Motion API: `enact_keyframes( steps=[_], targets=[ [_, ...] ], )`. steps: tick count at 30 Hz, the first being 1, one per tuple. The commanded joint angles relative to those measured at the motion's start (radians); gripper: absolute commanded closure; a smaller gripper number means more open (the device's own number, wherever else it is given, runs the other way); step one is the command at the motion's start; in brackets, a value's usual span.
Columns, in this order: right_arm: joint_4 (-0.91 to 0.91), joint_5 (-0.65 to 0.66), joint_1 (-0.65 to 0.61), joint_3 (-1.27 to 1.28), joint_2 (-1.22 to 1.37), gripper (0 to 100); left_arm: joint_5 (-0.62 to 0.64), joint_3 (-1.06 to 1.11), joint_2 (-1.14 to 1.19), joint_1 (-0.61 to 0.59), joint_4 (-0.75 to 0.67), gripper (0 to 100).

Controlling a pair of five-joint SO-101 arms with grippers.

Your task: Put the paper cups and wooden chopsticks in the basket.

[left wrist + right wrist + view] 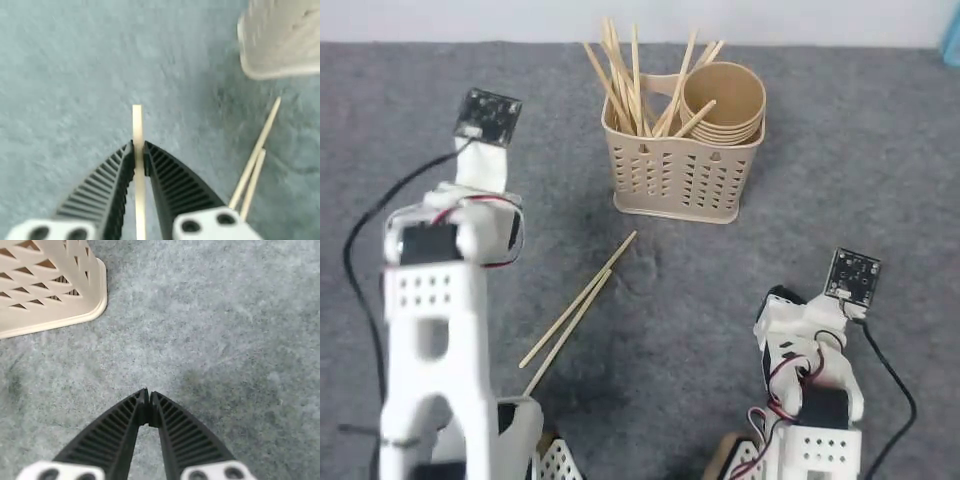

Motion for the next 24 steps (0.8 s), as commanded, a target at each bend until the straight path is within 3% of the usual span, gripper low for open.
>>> enact_keyframes(
  steps=[1, 13, 18, 24],
  targets=[
    [0.007, 0.023, 0.008, 0.017, -0.022, 99.1, 0.026, 0.008, -0.169, -0.006, -0.071, 99],
    [0.012, 0.023, 0.010, 0.017, -0.022, 99.1, 0.347, 0.217, -0.542, -0.003, -0.540, 99],
    [0.012, 0.023, 0.010, 0.017, -0.022, 99.1, 0.494, 0.228, -0.549, 0.009, -0.798, 99],
    [0.012, 0.023, 0.010, 0.017, -0.022, 99.1, 0.635, 0.226, -0.474, 0.144, -1.191, 99]
  ],
)
